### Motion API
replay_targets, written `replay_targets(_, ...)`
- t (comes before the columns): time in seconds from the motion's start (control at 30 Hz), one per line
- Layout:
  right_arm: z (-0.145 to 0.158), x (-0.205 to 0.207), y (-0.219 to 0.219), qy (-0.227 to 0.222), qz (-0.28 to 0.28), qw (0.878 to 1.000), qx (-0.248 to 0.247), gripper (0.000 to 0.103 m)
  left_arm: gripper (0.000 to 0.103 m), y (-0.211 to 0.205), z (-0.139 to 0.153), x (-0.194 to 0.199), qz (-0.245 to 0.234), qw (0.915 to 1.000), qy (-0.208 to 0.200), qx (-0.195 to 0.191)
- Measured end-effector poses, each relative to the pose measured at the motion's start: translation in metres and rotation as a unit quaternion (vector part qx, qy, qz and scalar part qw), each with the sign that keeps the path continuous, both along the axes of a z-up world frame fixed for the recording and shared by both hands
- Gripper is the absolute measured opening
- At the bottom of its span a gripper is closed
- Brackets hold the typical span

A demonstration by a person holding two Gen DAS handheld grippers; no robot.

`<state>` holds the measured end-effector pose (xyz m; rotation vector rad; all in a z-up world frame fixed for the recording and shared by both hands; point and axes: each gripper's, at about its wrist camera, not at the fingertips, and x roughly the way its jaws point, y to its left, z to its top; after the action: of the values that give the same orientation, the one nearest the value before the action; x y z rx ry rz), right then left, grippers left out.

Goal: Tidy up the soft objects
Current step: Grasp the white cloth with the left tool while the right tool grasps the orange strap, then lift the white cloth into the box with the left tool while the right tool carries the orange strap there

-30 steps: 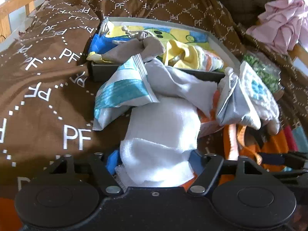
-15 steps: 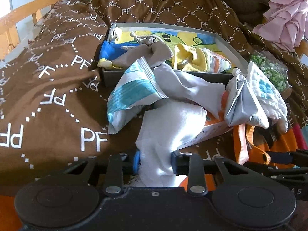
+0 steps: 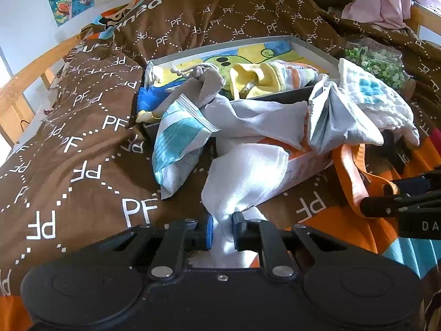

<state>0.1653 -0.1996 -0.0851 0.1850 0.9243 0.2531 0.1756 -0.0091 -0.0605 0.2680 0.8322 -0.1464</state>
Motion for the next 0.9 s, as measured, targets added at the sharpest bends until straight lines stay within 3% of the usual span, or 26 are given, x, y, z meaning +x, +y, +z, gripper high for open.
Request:
replay_targets(0.37, 0.006, -0.005, -0.003, 0.0, 0.002, 1.0, 0.023, 0.042, 0.01, 0.0, 0.012, -0.016, 0.009, 0.9995, -0.002, -0.031)
replay_targets(0.5, 0.009, -0.011, -0.003, -0.003, 0.006, 1.0, 0.029, 0.042, 0.008, 0.0, 0.018, -0.025, 0.006, 0.9975, 0.008, -0.069)
replay_targets(0.9, 0.031, -0.036, -0.004, -0.062, 0.021, 0.997, 0.038, 0.041, 0.008, 0.006, 0.037, -0.048, 0.023, 0.992, -0.016, -0.123)
